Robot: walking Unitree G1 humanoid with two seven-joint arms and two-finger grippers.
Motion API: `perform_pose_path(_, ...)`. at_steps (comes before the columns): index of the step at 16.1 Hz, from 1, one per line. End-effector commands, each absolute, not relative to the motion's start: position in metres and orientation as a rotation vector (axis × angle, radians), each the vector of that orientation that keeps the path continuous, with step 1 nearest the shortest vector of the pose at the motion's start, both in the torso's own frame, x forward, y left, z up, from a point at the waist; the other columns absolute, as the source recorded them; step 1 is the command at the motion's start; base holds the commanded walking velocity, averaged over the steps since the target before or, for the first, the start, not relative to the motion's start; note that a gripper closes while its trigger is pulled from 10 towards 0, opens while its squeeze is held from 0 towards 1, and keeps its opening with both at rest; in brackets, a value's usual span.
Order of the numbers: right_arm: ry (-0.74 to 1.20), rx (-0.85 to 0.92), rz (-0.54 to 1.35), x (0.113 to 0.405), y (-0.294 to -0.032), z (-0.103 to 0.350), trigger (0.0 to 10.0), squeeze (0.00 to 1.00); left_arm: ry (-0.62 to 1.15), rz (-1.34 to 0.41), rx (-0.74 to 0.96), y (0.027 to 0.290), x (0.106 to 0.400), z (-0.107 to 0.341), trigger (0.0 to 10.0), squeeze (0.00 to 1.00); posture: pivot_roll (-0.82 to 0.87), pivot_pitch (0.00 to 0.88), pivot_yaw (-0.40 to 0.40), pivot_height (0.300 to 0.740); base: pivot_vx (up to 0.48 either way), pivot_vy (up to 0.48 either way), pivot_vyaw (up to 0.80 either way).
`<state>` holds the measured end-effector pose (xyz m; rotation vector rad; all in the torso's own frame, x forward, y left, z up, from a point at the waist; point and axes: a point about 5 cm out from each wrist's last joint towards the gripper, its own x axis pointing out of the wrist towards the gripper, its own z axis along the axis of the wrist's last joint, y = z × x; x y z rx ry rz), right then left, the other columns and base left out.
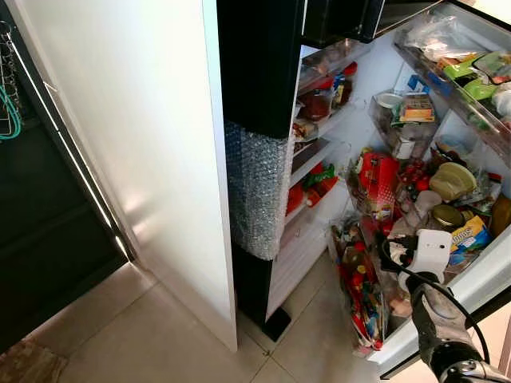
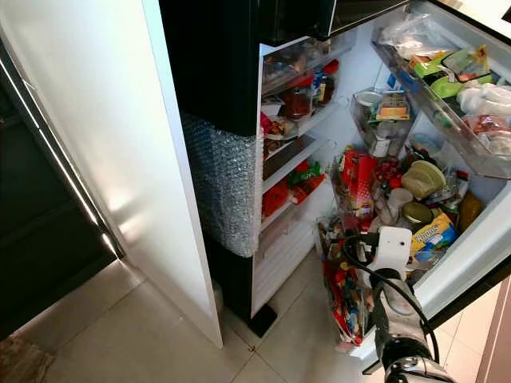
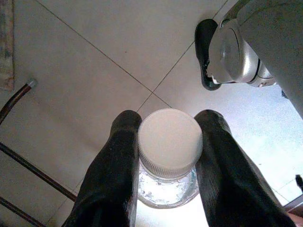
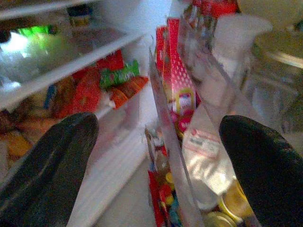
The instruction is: Restocking fridge
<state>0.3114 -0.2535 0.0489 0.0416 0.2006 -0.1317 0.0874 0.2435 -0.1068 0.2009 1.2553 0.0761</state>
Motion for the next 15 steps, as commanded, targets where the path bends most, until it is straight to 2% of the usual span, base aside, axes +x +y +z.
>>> perform_pose_path(1, 0.222, 0.039, -0.144, 0.311, -0.257, 0.048, 10.0, 0.00, 1.268, 0.084, 0.208, 0.246, 0.085, -0.107, 10.0, 0.00, 0.01, 0.000, -0.028, 0.740, 0.000, 0.000, 0.00)
perform_pose_path(11, 0.306, 0.019, -0.222, 0.299, -0.282, 0.041, 10.0, 0.00, 1.267, 0.089, 0.215, 0.248, 0.085, -0.106, 10.0, 0.00, 0.01, 0.000, -0.019, 0.740, 0.000, 0.000, 0.00)
perform_pose_path(15, 0.332, -0.006, -0.299, 0.284, -0.306, 0.038, 10.0, 0.00, 1.268, 0.086, 0.217, 0.249, 0.086, -0.106, 10.0, 0.00, 0.00, 0.000, -0.015, 0.740, 0.000, 0.000, 0.00)
